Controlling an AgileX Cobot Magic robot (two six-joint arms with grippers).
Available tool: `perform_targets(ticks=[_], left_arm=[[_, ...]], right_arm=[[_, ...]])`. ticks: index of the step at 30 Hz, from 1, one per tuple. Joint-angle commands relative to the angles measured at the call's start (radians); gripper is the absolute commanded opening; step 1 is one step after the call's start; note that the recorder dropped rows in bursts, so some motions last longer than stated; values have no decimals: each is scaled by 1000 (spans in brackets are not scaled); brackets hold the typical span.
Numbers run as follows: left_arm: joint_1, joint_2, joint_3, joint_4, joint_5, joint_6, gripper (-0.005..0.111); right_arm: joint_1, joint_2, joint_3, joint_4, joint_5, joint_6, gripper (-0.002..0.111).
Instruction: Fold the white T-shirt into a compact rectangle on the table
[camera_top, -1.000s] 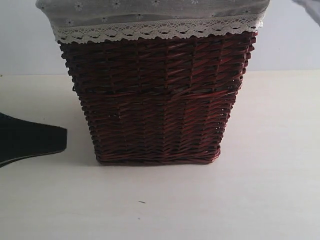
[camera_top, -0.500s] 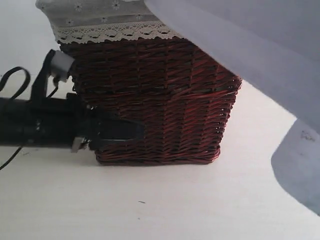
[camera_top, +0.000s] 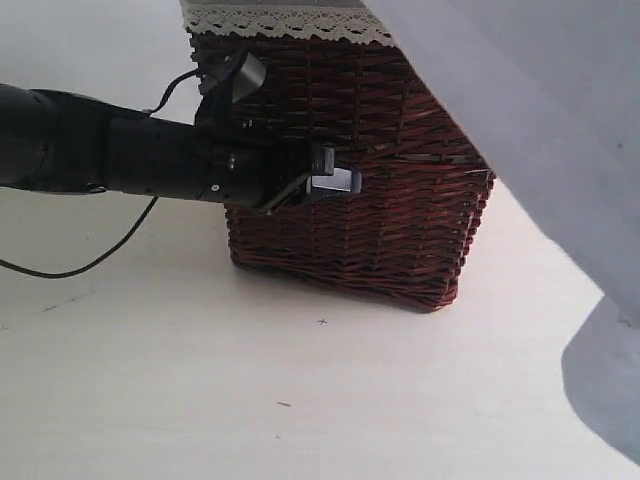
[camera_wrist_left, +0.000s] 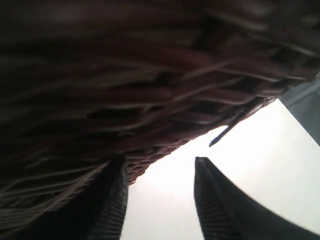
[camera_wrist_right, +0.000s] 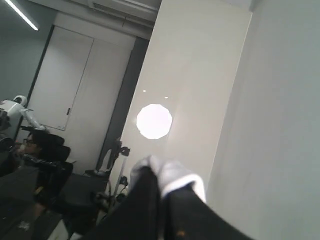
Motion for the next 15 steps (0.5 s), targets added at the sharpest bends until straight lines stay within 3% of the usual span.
perform_targets(ticks=[1,6,12,15], left_arm=[[4,-28,-26,-16,14,-5,43],[49,-127,-26,27,180,-44,43],[128,-307,-26,251,326,-178,43],[169,-411,-26,360,344,-243,43]], right_arm=[[-4,-11,-21,22,57,134,0],[-4,-11,-21,-7,57,225,0],[-4,10,-19,-490,57,339,0],[-4,54,-19,-501,57,368,0]])
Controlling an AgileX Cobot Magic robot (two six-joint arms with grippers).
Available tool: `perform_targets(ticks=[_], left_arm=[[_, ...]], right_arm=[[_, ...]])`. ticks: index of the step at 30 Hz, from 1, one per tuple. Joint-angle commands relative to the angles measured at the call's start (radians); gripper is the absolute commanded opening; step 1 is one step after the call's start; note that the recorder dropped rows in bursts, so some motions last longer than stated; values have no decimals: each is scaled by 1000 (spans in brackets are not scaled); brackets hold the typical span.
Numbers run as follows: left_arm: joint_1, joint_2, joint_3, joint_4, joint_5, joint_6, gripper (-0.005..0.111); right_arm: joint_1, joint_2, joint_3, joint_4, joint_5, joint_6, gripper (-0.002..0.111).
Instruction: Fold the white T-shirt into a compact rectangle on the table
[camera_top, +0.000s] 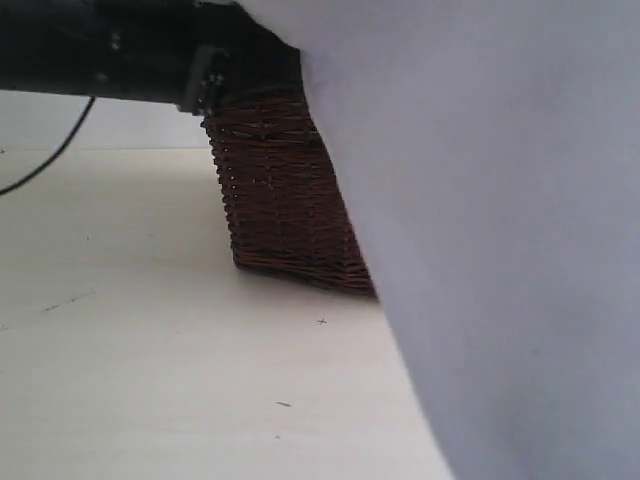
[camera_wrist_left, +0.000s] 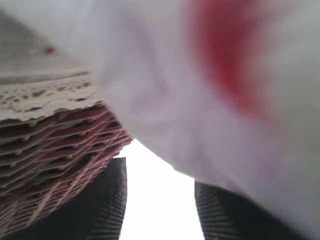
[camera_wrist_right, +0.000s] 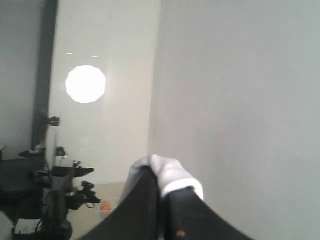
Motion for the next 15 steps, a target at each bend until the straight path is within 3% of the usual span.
perform_targets(ticks=[1,4,8,15], left_arm=[[60,-157,-5,166,58,-101,43],[92,-250,-5,143,77,-109,43],[136,-395,-5,58,77,-109,43],[229,-638,-5,109,-98,-107,43]], right_arm=[[-4,74,4,-81,-24,60,0],[-4,123,4,28,-24,63,0],[-4,169,4,38,-24,81,0],[-4,212,4,-35,-24,91,0]])
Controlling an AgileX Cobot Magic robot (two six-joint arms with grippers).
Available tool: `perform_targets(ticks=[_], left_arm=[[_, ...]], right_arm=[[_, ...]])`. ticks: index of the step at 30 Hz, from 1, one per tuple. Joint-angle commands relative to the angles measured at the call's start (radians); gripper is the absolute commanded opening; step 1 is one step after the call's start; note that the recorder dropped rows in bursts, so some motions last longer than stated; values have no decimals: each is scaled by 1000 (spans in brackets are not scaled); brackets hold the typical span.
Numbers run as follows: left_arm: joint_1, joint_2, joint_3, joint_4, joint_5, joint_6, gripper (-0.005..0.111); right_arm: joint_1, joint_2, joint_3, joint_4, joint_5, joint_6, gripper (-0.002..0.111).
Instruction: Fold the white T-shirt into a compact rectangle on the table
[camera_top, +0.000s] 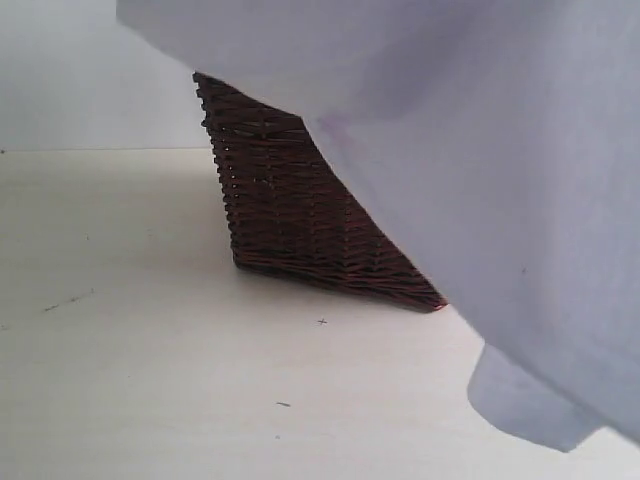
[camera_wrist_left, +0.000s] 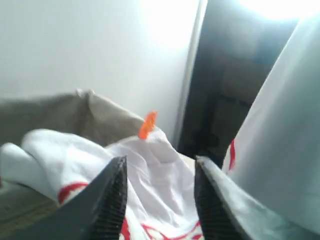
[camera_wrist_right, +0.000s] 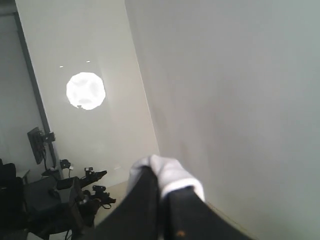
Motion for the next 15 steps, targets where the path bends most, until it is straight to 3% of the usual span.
perform_targets(ticks=[1,4,7,10,15], left_arm=[[52,-138,-5,58,-80,-13,43],[61,-183,-5,276,-16,-142,43],[59,-180,13,436,164,-267,43],[42,-171,76,460,236,-173,44],[-83,-162,232,412,149,109,52]], right_arm=[[-4,18,4,-56,-22,15,0],[-4,28,4,-97,-22,18,0],[-4,38,4,-96,-22,18,0],[-4,42,4,-57,-22,18,0],[-4,42,4,-33,-22,18,0]])
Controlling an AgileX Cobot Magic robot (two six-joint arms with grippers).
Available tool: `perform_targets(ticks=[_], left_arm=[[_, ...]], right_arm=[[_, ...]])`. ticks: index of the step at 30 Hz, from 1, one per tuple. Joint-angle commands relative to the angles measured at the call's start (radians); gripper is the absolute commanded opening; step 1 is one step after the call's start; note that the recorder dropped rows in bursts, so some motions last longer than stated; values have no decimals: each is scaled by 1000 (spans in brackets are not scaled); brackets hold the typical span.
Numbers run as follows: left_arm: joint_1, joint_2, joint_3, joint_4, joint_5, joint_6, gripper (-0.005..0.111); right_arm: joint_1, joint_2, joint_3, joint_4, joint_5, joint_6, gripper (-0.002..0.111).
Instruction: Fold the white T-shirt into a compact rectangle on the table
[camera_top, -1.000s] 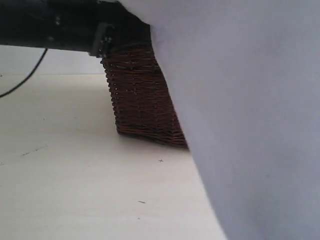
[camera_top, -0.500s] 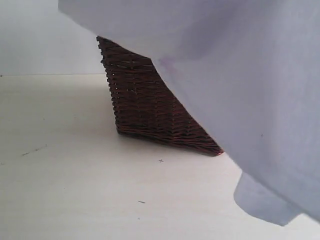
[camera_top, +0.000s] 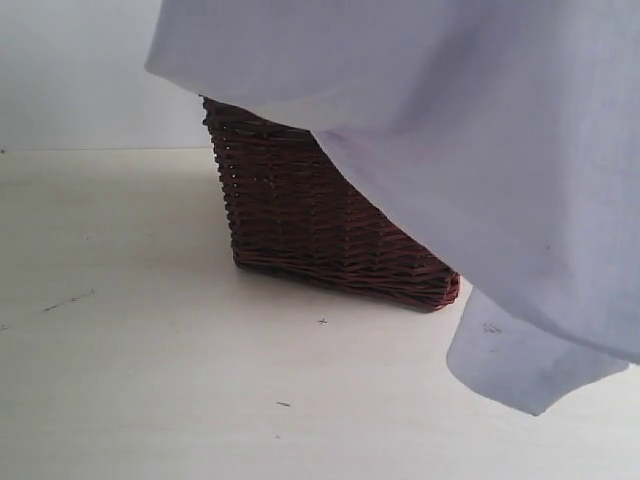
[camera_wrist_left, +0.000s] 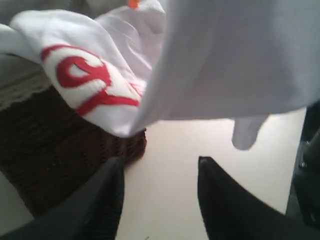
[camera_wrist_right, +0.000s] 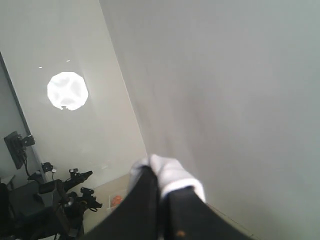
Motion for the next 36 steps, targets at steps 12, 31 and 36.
perform_targets(ticks=[12,31,36], left_arm=[[-261,35,179,-78,-486,464,81],[-296,194,152,-654,-522,975,0],[-296,35,52,-594,-771,977,0]], right_arm=[[-4,-1,4,35,-22,2,0],[-4,-1,4,29,-22,2,0],[-4,-1,4,-19,-22,2,0]])
